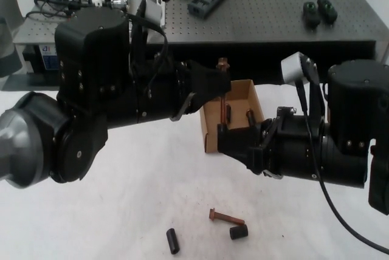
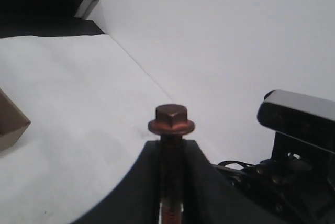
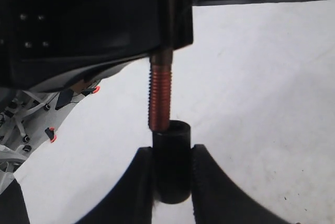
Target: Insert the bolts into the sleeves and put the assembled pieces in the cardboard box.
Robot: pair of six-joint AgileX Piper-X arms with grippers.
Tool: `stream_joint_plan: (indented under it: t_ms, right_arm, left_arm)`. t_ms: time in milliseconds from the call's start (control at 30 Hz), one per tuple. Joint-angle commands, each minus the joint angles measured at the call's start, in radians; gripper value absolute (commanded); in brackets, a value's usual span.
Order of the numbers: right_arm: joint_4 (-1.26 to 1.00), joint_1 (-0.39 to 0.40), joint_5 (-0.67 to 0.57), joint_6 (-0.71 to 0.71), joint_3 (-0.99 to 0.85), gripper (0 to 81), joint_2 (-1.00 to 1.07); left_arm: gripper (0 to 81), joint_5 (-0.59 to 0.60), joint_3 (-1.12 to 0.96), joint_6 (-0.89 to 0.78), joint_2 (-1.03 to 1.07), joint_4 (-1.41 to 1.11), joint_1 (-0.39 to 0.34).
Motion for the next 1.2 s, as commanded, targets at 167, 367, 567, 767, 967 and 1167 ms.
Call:
stream_joint_plan:
  t_ms: [167, 367, 567, 767, 967, 1167]
  right_arm:
    - [-0.127, 0.000, 0.018, 0.003, -0.006, 0.2, -0.011]
    - [-0.142, 0.000, 0.063, 0.003, -0.006, 0.2, -0.011]
    - [-0.173, -0.019, 0.153, -0.032, -0.006, 0.2, -0.011]
    - [-0.181, -0.117, 0.261, -0.130, -0.039, 0.2, 0.020]
    - [-0.075, -0.211, 0.316, -0.261, -0.217, 0.2, 0.229]
    - [0.179, -0.231, 0.387, -0.317, -0.518, 0.2, 0.515]
  left_arm:
    - [0.6, -0.026, -0.003, 0.043, -0.009, -0.019, 0.000]
    - [0.5, 0.008, -0.003, 0.043, -0.009, -0.019, 0.000]
    - [34.3, 0.043, -0.003, 0.068, -0.009, -0.019, 0.000]
    - [48.2, -0.014, -0.003, 0.074, -0.009, 0.001, 0.000]
    - [45.8, -0.050, -0.003, 0.159, -0.009, 0.105, 0.000]
    - [45.8, -0.128, -0.003, 0.268, -0.009, 0.278, 0.000]
